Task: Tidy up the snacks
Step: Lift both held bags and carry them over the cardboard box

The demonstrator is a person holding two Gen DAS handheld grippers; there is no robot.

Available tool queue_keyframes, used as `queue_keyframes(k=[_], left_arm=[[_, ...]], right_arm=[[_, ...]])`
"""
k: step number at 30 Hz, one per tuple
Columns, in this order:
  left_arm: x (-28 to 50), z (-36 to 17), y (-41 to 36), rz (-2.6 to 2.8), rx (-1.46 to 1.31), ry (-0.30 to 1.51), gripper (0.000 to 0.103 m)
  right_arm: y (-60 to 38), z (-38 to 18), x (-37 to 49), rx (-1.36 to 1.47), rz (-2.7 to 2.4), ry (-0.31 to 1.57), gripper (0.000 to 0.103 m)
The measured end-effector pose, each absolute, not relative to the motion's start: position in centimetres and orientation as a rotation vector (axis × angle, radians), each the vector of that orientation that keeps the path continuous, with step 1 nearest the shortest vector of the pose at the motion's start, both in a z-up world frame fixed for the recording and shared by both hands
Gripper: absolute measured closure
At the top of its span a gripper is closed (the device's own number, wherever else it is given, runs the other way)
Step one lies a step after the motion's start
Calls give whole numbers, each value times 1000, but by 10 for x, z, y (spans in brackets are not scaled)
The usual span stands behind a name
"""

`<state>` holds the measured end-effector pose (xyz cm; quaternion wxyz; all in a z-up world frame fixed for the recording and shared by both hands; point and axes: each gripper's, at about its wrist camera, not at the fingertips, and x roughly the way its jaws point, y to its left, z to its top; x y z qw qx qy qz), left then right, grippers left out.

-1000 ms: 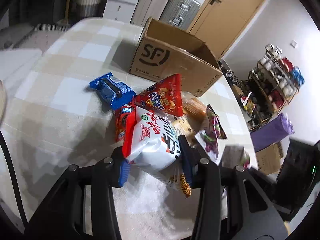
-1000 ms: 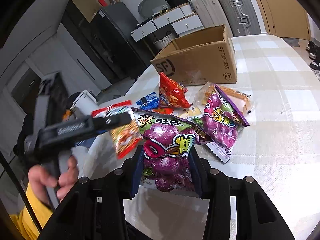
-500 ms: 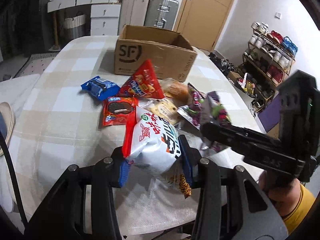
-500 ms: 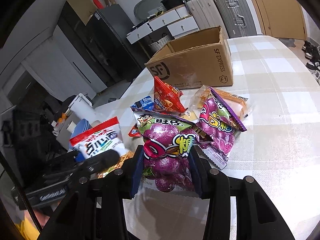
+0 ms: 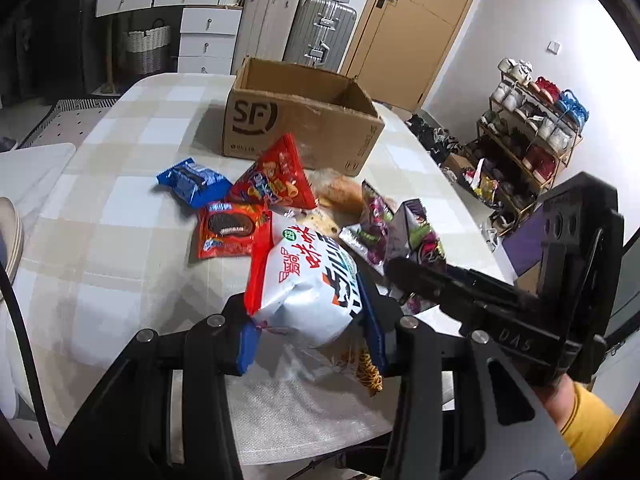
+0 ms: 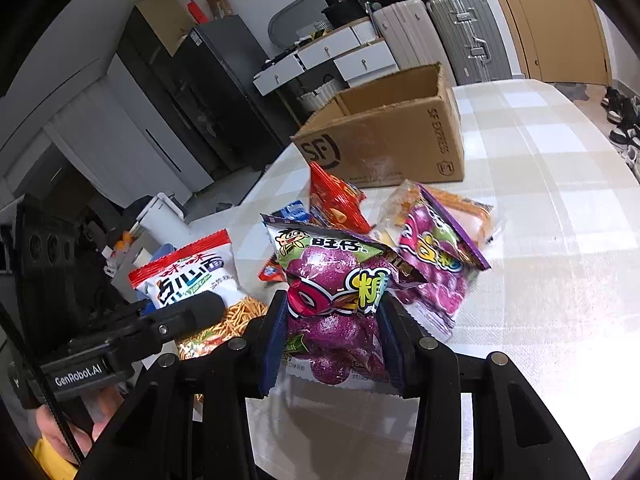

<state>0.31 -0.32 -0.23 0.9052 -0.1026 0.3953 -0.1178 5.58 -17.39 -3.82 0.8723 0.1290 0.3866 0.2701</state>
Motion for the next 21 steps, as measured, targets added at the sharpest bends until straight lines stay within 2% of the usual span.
queue_keyframes(k=[11, 21], left_arm=[[7, 67, 18, -209, -254, 751, 63], [51, 130, 12, -188, -212, 698, 63]], right_arm=[[-176, 31, 52, 287, 570, 739, 60], [-177, 92, 82, 264, 561, 694, 60]])
